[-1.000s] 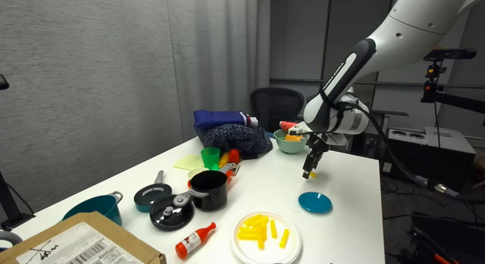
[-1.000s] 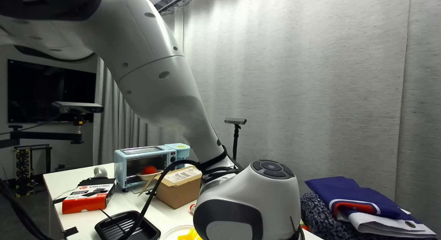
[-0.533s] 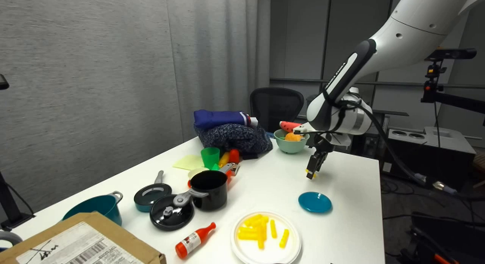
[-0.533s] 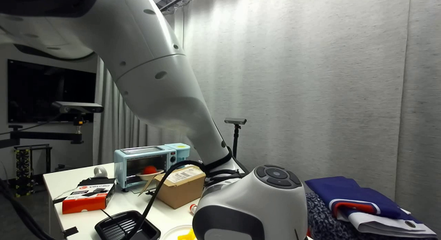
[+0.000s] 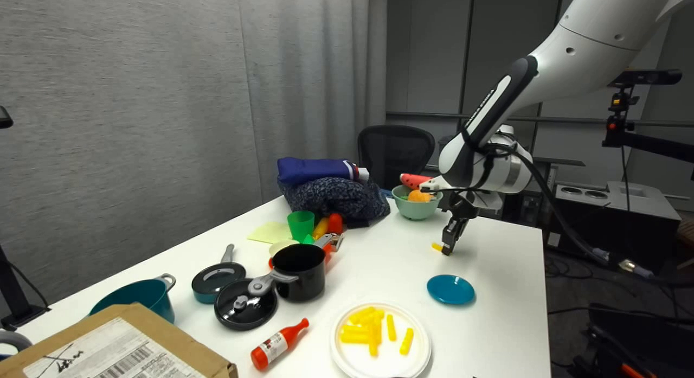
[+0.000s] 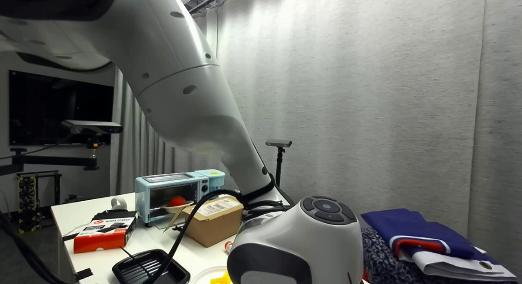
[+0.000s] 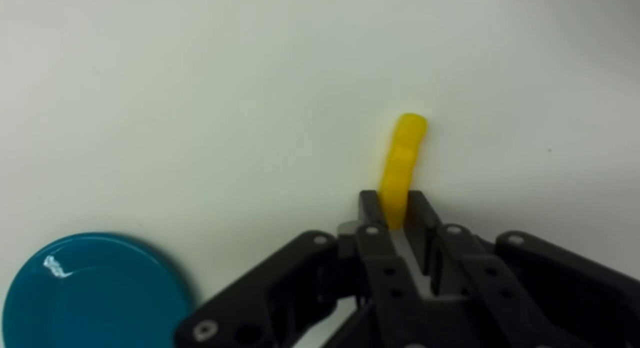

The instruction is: Pick up the fries plush toy and put them on the plate

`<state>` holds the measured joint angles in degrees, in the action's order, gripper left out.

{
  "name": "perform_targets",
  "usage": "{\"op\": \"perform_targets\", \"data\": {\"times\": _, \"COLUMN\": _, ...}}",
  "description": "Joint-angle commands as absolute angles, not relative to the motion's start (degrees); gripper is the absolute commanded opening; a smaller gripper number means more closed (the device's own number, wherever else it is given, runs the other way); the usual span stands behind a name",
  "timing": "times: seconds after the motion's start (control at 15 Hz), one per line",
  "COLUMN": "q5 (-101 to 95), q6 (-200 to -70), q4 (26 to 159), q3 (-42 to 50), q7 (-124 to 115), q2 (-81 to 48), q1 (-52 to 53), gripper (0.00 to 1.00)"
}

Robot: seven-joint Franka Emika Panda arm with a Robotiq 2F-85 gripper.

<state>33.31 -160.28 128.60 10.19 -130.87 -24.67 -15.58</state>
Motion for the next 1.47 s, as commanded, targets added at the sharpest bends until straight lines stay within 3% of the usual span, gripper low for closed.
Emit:
{"op": "perform_targets", "data": {"times": 0.0, "q5": 35.3, "q6": -160.38, "q4": 129.07, "q3": 9.56, "q7": -127.86, "q2": -23.54, "q1": -16.66, "gripper": 0.0}}
{"op": "perform_targets", "data": {"times": 0.07, "q5": 35.3, "q6": -160.37, "q4": 129.05, "q3": 9.54, "q7": -127.73, "q2": -23.53, "q1": -16.67, "gripper": 0.04}}
{"op": "perform_targets", "data": {"times": 0.4, "q5": 34.04, "q6": -160.25, "q4": 129.63, "q3": 8.73, "q7": -122.91, "q2": -22.62, "q1": -16.18, "gripper": 0.04}}
{"op": "perform_targets", "data": {"times": 1.07, "q5": 18.09, "q6": -160.73, "q4": 133.2, "q3": 9.14, "q7": -115.81, "q2": -16.17, "q1": -5.63, "gripper": 0.04}}
{"op": "perform_targets", "data": {"times": 1.13, "q5": 19.9, "q6": -160.06, "q4": 132.02, "q3": 9.97, "q7": -117.68, "q2": -18.45, "q1": -6.85, "gripper": 0.15}}
{"op": "perform_targets", "data": {"times": 1.4, "q5": 19.37, "q6": -160.05, "q4": 132.08, "q3": 9.19, "q7": -117.02, "q2": -17.34, "q1": -4.94, "gripper": 0.15}}
